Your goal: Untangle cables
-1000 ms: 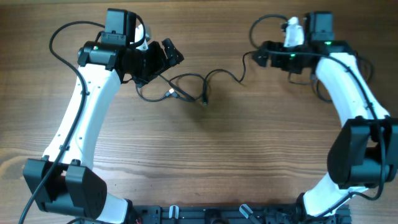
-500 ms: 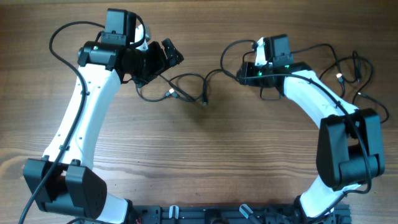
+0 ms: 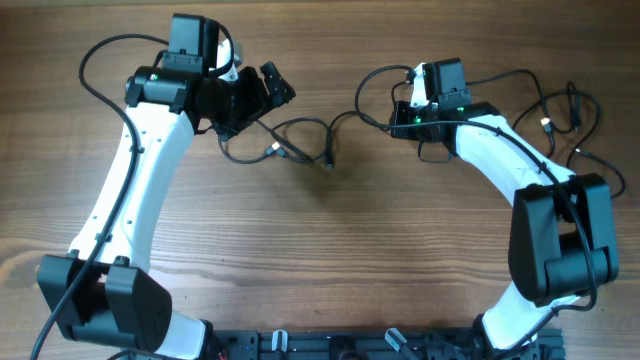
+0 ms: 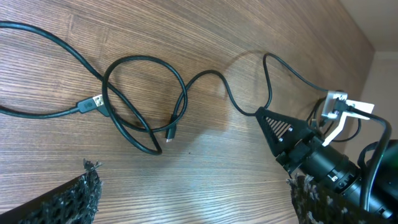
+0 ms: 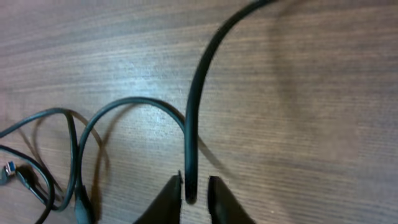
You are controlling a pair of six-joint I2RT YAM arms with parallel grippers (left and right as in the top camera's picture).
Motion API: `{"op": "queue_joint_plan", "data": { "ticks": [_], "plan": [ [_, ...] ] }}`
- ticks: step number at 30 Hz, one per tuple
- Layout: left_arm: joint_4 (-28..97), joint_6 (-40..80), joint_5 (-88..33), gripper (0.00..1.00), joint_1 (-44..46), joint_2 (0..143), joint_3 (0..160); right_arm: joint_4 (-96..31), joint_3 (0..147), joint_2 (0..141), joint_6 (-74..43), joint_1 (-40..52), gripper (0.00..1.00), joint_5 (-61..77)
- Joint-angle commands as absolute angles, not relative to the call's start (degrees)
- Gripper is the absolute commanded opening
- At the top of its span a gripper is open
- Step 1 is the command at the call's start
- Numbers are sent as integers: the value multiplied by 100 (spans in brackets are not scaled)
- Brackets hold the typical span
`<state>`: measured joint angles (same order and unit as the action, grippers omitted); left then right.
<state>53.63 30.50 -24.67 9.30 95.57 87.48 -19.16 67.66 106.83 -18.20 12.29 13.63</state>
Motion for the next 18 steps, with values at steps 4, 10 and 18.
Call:
{"op": "queue_joint_plan", "data": {
  "ticks": [4,10,18],
  "plan": [
    [5367,3024,-2388,100,926,9559,8764,-1570,6744,10781,-1817,1232,4,1288],
    [5408,3024,-2388,100,926,9559,8764,-1559,6753,10724,-1675,1214,5,1299],
    [5428,3022,-2388,100,926,9559,8764,-1662,6864,9581,-1400,893,4,1710]
  ]
}}
